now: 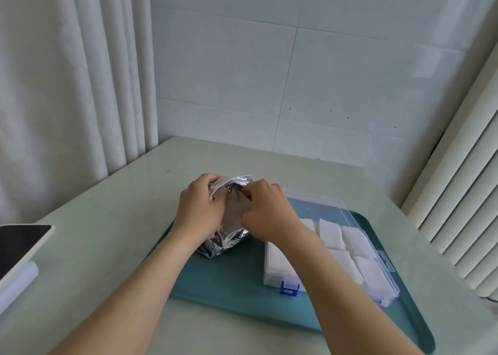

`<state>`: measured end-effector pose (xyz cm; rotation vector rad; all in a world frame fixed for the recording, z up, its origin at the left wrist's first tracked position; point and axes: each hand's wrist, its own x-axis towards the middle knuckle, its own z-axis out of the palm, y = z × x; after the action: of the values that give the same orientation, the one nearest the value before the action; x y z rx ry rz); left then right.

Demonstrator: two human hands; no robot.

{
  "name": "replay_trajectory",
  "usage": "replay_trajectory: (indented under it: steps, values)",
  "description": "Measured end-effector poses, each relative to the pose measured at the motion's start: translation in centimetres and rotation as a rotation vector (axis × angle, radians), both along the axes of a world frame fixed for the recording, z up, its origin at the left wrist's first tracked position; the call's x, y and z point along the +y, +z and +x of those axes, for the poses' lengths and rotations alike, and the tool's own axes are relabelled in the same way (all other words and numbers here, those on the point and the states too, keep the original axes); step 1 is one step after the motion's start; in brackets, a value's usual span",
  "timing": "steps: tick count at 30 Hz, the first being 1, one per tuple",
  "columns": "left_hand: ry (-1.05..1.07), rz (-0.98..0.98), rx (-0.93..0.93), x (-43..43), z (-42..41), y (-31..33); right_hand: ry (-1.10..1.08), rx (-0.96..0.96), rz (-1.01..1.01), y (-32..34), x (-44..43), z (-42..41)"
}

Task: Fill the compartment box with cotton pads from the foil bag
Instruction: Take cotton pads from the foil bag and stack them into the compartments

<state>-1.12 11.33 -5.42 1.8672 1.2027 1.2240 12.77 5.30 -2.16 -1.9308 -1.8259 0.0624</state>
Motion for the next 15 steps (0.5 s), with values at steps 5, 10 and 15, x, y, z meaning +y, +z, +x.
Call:
replay_trajectory:
  steps: [5,10,15]
  values:
    - [-0.013,-0.092,-0.056,0.1,0.1,0.3,0.065,0.109,-0.027,0.2,-0.2,-0.6]
    - [-0.020,-0.147,-0.144,0.1,0.1,0.3,0.055,0.310,0.112,0.1,-0.2,-0.2]
    - [0.021,-0.152,-0.201,-0.1,0.1,0.3,0.071,0.217,0.075,0.8,-0.5,0.5]
